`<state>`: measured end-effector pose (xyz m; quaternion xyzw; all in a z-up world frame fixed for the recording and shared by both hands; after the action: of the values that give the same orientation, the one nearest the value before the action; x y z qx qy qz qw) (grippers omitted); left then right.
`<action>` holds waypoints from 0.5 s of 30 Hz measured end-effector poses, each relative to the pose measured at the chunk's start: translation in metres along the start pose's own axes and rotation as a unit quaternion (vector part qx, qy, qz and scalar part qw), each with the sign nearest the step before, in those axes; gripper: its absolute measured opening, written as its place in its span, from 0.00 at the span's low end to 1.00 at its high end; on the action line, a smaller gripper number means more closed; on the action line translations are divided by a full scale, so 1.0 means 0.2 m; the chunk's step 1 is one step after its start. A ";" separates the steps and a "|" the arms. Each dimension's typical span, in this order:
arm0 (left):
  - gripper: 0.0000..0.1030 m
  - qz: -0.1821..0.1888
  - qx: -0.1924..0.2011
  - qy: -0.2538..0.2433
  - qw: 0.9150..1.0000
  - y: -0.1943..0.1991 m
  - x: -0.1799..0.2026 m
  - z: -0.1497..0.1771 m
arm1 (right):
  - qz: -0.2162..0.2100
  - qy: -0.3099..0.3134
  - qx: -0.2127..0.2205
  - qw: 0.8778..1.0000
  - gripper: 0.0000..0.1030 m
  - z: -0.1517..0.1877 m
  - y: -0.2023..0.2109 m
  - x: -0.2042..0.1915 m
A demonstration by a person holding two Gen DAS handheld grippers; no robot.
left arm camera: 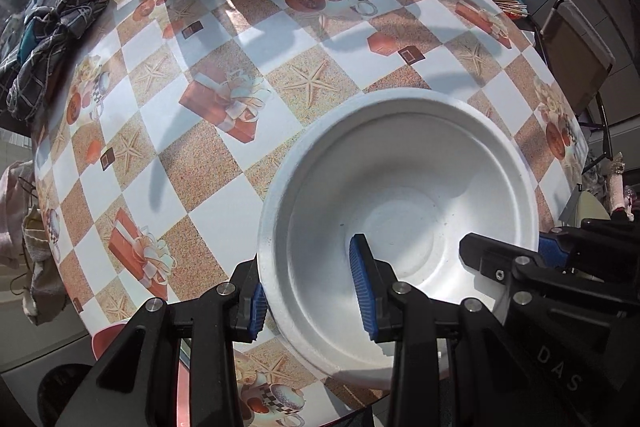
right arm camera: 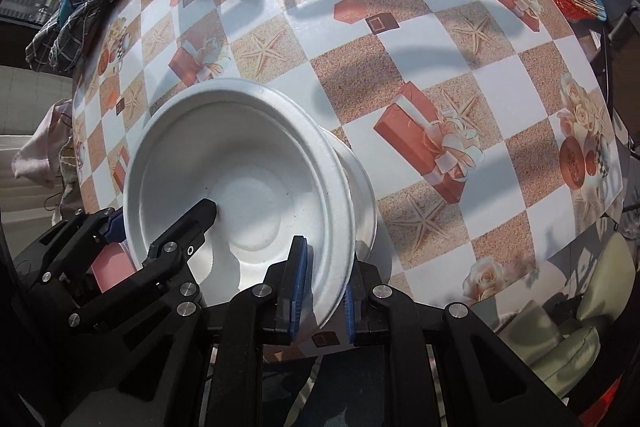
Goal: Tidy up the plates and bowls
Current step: 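Lift the third white bowl with both grippers and carry it over the bowl stack, then lower the third bowl onto the bowl stack and open both grippers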
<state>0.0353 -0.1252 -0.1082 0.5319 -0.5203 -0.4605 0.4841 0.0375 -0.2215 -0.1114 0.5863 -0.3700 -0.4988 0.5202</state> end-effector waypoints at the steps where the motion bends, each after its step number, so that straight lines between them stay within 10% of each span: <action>1: 0.38 0.001 -0.002 -0.002 1.000 -0.01 0.01 0.00 | 0.000 -0.003 0.000 1.000 0.18 0.00 -0.01 0.01; 10: 0.62 -0.021 0.009 -0.010 1.000 -0.03 0.00 0.02 | -0.006 -0.024 -0.009 1.000 0.23 0.02 -0.06 0.09; 12: 0.62 -0.021 0.017 -0.003 1.000 0.00 -0.05 0.02 | 0.005 -0.029 -0.003 1.000 0.62 0.02 -0.04 0.13; 15: 0.67 0.004 0.022 0.013 1.000 0.06 -0.12 0.02 | -0.008 -0.041 0.016 0.999 0.91 0.02 0.01 0.17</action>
<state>0.0289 -0.1005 -0.0974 0.5461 -0.5258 -0.4402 0.4812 0.0424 -0.2553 -0.1162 0.5761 -0.3943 -0.5209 0.4912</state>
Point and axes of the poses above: each gripper's, at about its wrist camera, not at the fingertips, and y roughly against the way its jaws point, x to its right, z to its underside, the point moved 6 cm from there along -y, roughly the way its jaws point, and after that the axes turned 7 degrees about y, right-handed, at the moved point
